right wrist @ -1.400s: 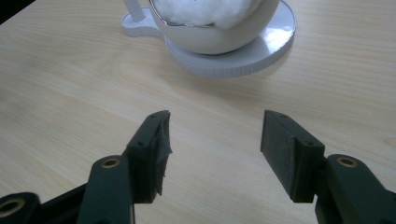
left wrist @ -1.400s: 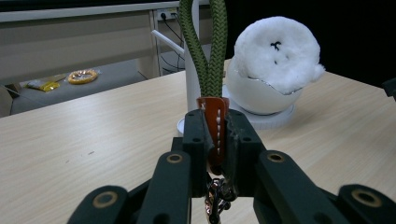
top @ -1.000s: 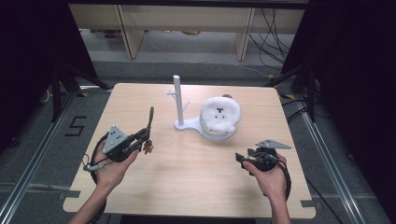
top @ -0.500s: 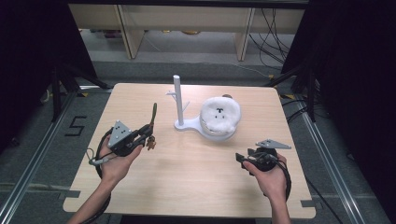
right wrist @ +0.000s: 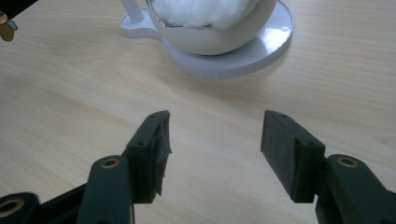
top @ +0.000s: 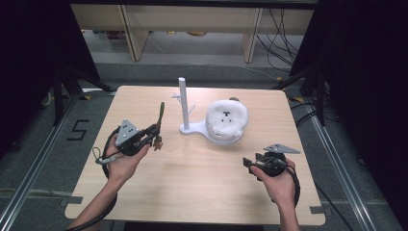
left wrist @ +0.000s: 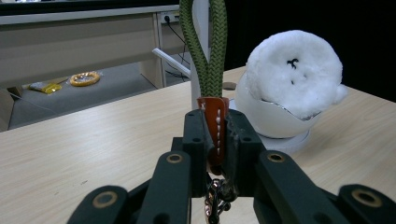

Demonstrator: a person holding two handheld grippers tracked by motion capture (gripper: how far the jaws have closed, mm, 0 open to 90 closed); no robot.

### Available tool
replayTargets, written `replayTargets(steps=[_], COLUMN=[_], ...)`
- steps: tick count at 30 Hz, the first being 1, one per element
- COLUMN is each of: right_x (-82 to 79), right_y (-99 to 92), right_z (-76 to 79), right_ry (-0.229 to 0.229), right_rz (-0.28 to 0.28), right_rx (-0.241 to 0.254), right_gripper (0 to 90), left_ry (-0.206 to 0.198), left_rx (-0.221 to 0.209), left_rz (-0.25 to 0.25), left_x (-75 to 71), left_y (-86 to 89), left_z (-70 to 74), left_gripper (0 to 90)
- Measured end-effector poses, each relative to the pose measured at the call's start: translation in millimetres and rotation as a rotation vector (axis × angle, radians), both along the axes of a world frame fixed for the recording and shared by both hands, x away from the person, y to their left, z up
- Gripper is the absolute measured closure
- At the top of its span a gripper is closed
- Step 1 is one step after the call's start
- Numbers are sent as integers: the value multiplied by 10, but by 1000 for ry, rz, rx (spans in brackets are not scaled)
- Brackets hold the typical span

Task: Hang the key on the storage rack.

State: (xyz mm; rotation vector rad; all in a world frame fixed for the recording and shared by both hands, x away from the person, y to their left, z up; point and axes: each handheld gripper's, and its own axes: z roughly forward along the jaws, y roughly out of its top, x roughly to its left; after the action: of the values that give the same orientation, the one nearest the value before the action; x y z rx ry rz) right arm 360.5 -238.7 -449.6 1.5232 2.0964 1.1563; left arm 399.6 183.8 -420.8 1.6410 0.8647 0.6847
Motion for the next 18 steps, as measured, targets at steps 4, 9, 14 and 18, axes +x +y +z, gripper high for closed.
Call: replayTargets(steps=[4, 9, 14, 18], right_x=[-1, 13, 9, 9], right_y=[1, -19, -27, -27], right_z=[-2, -7, -2, -3], right_ry=[0, -18, -18, -17], right_rz=[2, 14, 20, 21], right_rx=[3, -15, -18, -15], right_gripper=[430, 430, 429, 429], left_ry=[-2, -4, 22, 21], left_rx=[1, 1, -5, -9], left_rz=[0, 2, 25, 34], left_x=[50, 98, 129, 166], left_y=[-16, -51, -81, -93], left_z=[11, 27, 23, 21], left_gripper=[792, 792, 792, 792])
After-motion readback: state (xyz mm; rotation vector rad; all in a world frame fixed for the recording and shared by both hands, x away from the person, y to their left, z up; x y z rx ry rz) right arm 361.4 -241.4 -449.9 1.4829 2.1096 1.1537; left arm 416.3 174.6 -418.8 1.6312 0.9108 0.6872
